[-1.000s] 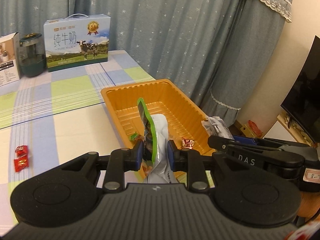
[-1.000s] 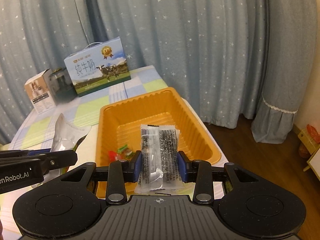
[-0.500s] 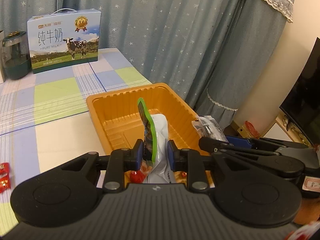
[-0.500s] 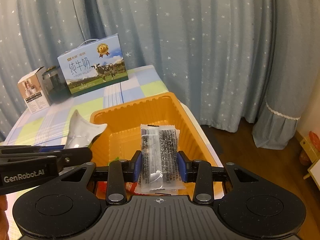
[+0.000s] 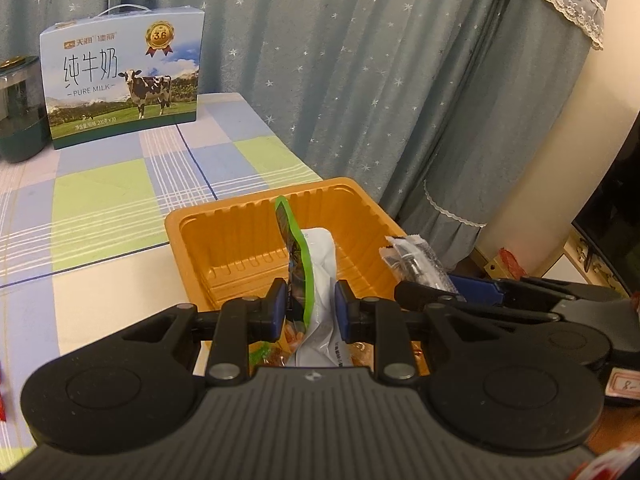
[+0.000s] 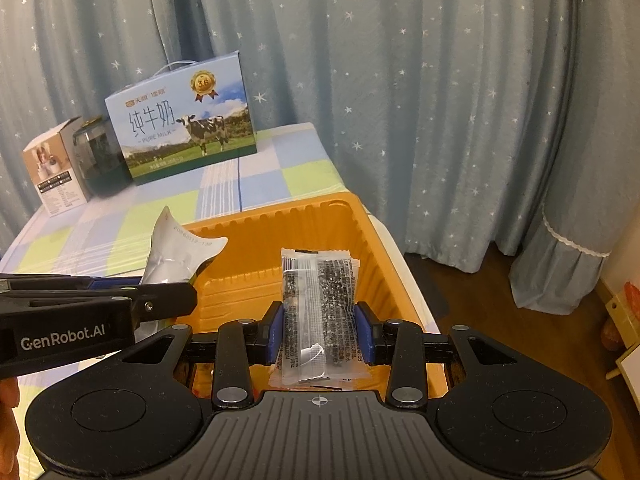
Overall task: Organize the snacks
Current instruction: 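Open both tools to release the pouch and packet into the tray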
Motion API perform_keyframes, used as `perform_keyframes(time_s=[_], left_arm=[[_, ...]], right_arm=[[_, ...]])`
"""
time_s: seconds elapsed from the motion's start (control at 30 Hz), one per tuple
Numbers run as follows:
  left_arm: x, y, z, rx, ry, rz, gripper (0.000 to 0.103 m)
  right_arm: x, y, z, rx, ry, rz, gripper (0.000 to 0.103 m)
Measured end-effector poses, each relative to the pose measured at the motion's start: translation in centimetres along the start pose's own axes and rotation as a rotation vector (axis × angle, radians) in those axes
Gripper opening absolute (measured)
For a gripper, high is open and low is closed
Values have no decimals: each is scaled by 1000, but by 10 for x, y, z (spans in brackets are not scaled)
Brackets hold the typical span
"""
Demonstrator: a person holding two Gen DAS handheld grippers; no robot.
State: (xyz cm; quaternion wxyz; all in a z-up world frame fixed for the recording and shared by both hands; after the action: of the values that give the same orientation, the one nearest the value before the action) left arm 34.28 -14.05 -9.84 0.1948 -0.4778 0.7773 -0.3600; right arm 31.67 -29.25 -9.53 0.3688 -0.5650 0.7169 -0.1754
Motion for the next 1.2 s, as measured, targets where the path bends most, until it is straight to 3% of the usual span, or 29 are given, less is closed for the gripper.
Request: perform_keyframes(time_s=[0.27, 0.4, 0.7, 0.93, 1.0, 1.03, 1.07, 1.2], left_arm=[[-5, 1, 16, -10, -1, 5, 23], [-12, 3, 13, -3, -10, -12, 28], [-40, 19, -21, 26, -58, -83, 30], [-46, 35, -52, 52, -96, -122, 37], [-46, 41, -61, 51, -108, -116, 39], [-46, 44, -64, 49, -115, -113, 39], [-47, 47, -68, 46, -124, -113, 40], [-48, 62, -84, 40, -147, -131, 48]], right_arm=[[3, -1, 12, -14, -1, 13, 38], [5, 1, 11, -16, -2, 24, 38], [1, 3, 8, -20, -17, 23, 38], [-5, -2, 6, -22, -112, 70, 38], [-4, -5, 4, -18, -130, 89, 46], [-3, -5, 1, -1, -126, 99, 65], [-3, -6, -3, 15, -126, 109, 73], [0, -5, -21, 31, -127, 132, 73]])
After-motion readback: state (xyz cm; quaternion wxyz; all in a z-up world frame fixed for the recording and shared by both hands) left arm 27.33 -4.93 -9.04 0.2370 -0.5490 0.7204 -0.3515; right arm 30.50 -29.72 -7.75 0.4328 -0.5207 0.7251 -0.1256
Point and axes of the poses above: each gripper's, at about its wrist camera, not at the fingertips, and z roughly the way its jaws point, x to its right, y to its underside, the point moved 2 cm from there along z, roughly the way its jaws point, and after that the axes turned 14 degrees about z, right-handed, at the moved point
